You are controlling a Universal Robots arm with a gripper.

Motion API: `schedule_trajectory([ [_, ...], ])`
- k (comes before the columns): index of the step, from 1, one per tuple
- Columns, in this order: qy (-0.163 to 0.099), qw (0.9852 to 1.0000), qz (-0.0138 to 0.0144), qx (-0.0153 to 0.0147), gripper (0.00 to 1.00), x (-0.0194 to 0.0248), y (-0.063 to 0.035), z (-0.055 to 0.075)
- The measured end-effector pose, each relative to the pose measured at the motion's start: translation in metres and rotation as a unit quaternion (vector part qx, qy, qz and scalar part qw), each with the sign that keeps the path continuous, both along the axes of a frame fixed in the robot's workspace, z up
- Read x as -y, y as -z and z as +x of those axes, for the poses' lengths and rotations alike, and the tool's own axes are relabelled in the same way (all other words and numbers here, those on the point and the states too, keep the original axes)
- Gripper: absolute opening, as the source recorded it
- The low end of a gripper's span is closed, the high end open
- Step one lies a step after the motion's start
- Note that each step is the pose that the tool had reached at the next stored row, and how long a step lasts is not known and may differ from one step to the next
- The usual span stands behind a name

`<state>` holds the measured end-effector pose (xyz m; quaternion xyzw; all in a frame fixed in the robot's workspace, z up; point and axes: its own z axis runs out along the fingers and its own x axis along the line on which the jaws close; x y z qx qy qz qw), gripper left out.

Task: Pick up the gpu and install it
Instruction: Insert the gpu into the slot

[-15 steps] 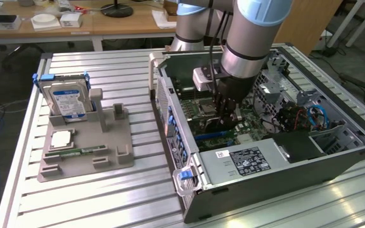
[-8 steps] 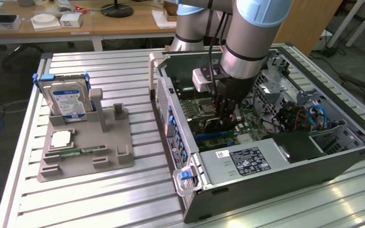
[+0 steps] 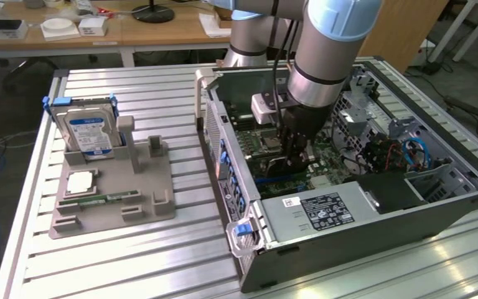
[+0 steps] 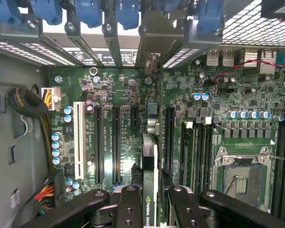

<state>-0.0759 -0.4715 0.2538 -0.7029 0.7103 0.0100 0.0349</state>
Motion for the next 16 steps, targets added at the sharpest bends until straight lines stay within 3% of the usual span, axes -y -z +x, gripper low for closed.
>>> schedule_trajectory([
  [16,0.000,1.0000,-0.0003,-0.0004,0.25,0.0001,0.0143,0.000],
])
